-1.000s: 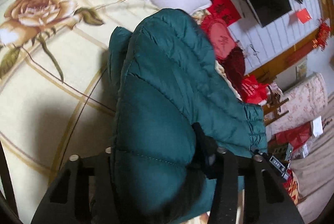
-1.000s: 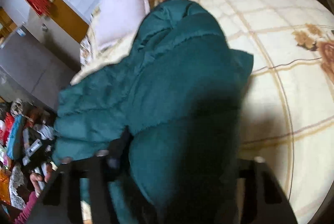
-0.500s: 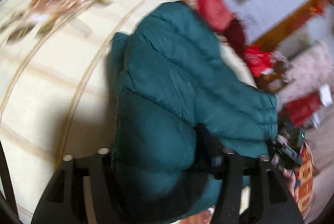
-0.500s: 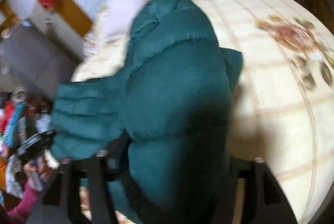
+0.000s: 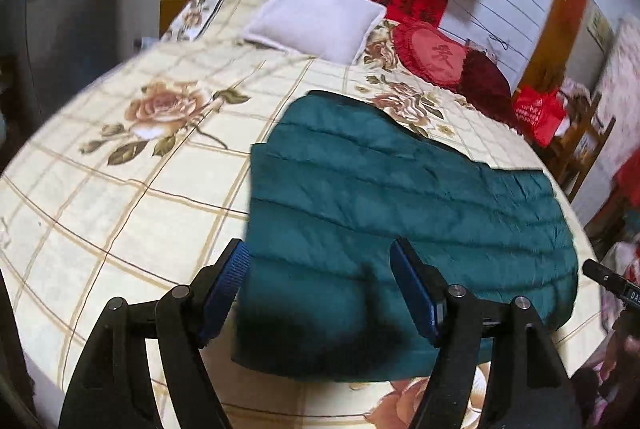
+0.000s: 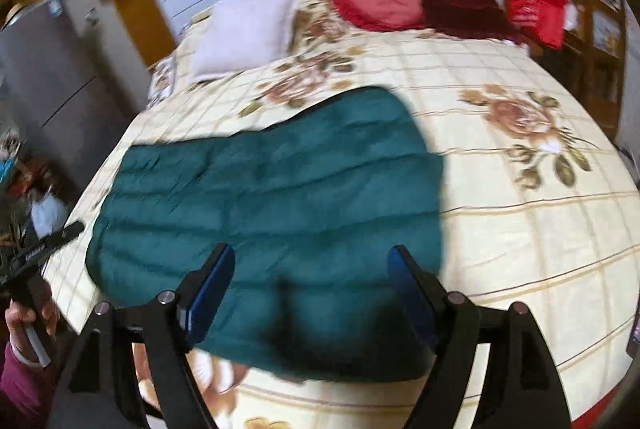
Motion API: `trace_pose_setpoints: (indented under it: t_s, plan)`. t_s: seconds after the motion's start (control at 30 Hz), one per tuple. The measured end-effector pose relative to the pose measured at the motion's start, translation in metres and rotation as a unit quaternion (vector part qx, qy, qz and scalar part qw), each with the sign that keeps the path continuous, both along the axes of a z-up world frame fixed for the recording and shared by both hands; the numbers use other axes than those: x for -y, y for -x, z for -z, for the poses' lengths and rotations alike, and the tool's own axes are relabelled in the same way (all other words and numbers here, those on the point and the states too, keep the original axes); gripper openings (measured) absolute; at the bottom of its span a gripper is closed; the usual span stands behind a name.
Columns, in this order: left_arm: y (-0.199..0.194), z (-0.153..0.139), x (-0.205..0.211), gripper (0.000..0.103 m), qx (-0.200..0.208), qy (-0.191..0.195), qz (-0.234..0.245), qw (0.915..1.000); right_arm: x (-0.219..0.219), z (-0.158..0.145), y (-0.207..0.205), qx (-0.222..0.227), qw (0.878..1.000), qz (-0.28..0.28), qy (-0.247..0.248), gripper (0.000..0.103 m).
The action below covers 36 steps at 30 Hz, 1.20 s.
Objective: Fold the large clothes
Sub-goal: 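Release the jacket and pull both grippers back from it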
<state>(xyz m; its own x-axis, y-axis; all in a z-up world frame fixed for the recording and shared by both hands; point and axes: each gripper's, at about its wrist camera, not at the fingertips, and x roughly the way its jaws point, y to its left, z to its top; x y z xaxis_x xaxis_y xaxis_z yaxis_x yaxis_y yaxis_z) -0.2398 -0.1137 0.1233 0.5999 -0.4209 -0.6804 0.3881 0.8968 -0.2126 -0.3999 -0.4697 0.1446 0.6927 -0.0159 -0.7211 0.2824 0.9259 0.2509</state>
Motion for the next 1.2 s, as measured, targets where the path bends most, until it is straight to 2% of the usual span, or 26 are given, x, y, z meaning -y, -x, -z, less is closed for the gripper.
trace_pose_setpoints:
  t_s: [0.07,0.17,0.23,0.47,0.57,0.7,0.9,1.07,1.2]
  plan:
    - [0.01,0.009,0.013,0.083,0.005,-0.022,0.006,0.9997,-0.018,0.018,-0.006,-0.02,0.999,-0.008,0.028,0.082]
    - [0.008,0.032,0.027,0.083,-0.017,-0.065,0.0,0.9978,-0.032,0.048,-0.019,-0.066,0.996,-0.006,0.068,0.082]
    - [0.013,0.04,0.025,0.083,-0.006,-0.072,-0.01,0.9973,-0.038,0.052,-0.021,-0.064,0.994,-0.004,0.087,0.082]
    - [0.034,0.035,0.017,0.083,0.01,-0.058,-0.038,0.9975,-0.066,0.035,0.013,-0.023,0.995,-0.011,0.091,0.082]
    - [0.049,0.031,0.019,0.083,0.02,-0.05,-0.034,0.998,-0.083,0.032,0.028,-0.007,0.996,-0.019,0.09,0.083]
    - [0.067,0.021,0.018,0.083,0.039,-0.038,-0.032,0.998,-0.1,0.033,0.04,-0.003,0.996,-0.016,0.084,0.088]
    - [0.087,0.01,0.01,0.083,0.066,-0.025,-0.057,0.9959,-0.112,0.034,0.048,0.008,0.998,-0.004,0.068,0.089]
    - [0.099,0.008,0.014,0.083,0.086,-0.047,-0.056,0.9936,-0.125,0.031,0.052,0.011,0.996,-0.003,0.086,0.089]
    - [0.106,0.01,0.017,0.083,0.085,-0.057,-0.05,0.9935,-0.13,0.028,0.053,0.015,0.995,-0.003,0.099,0.089]
